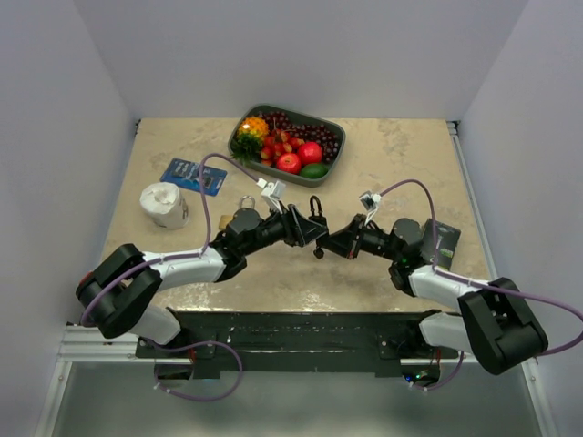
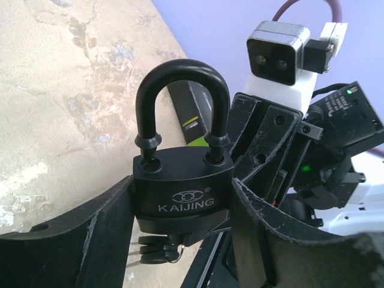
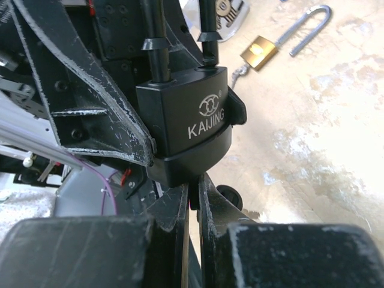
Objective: Unlock with the key
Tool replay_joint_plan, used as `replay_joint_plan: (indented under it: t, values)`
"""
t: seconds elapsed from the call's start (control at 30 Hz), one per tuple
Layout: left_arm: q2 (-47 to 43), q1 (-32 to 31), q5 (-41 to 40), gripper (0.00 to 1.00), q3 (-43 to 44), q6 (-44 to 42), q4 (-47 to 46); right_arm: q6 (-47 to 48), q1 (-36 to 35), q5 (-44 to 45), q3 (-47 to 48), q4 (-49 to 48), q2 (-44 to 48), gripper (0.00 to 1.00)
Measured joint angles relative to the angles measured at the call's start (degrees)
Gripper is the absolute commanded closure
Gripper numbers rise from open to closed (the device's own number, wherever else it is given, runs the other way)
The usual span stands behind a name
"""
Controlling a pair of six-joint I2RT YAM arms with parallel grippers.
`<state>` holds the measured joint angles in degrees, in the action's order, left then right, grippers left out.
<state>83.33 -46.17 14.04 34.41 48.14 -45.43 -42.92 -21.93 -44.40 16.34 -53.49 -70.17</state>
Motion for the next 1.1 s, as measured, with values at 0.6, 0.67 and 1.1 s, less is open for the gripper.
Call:
replay_joint_plan:
  t: [0.6, 0.67, 1.1]
  values:
    - [4.83, 4.35, 3.50, 1.00, 6.19, -0.85, 19.10, 9.97, 1.11, 10.01, 1.07, 20.26, 9.40, 0.39]
    - [5.01, 5.14, 4.66, 1.00, 6.19, -1.18, 20.68, 10.43, 1.11, 10.47, 1.07, 21.92, 11.15, 0.38]
    - [1.84, 9.01, 20.70, 1.00, 5.40, -9.88, 21.97, 15.85, 1.14, 9.55, 12.26, 28.46, 13.44, 0.33]
